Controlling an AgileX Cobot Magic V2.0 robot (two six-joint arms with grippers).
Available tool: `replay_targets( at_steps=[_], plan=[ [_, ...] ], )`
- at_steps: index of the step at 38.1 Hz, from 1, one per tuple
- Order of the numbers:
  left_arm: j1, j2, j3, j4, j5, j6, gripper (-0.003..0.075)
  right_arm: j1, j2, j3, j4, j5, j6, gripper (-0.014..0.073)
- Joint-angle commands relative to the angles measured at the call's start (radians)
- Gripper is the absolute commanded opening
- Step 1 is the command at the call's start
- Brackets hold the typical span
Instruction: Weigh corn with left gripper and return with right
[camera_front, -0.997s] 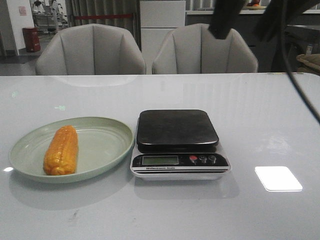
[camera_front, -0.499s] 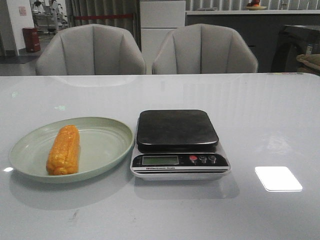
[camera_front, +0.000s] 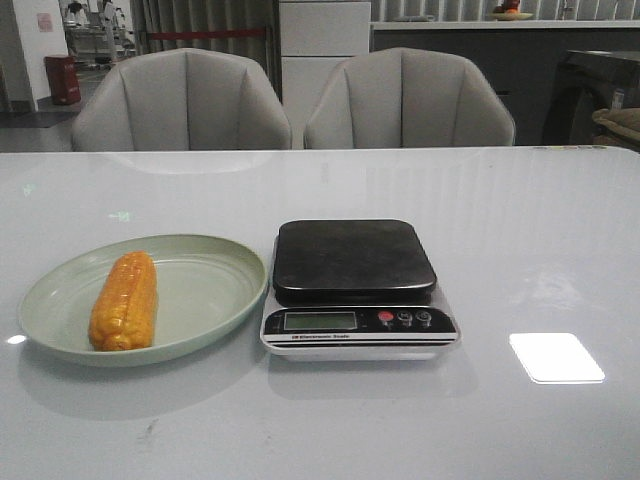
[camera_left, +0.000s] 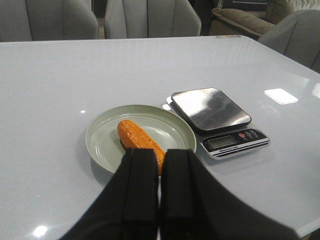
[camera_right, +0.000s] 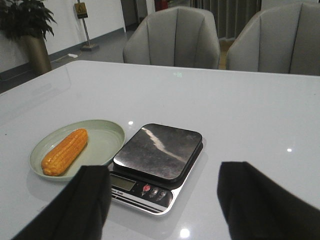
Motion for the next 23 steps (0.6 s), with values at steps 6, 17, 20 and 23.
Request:
replay_targets(
  at_steps=[6,17,20,23],
  plan=[
    [0.000,-0.016,-0.024,-0.002,-0.077,0.002,0.0113,-0.004,0.004,-0.010,-0.014,-0.076,-0.012,0.0109],
    [0.000,-0.016,-0.024,-0.002,-0.077,0.002,0.0113,-0.004,0.004,-0.010,-0.013,-0.074,-0.012,0.0194],
    [0.000,-0.016,-0.024,-0.002,-0.077,0.002,0.0113,-0.004,0.004,-0.010,-0.013,-0.074,-0.012,0.0194],
    [0.000,-0.016,-0.024,-0.002,-0.077,0.002,0.0113,-0.004,0.004,-0.010,-0.013,-0.074,-0.012,0.0194]
  ],
)
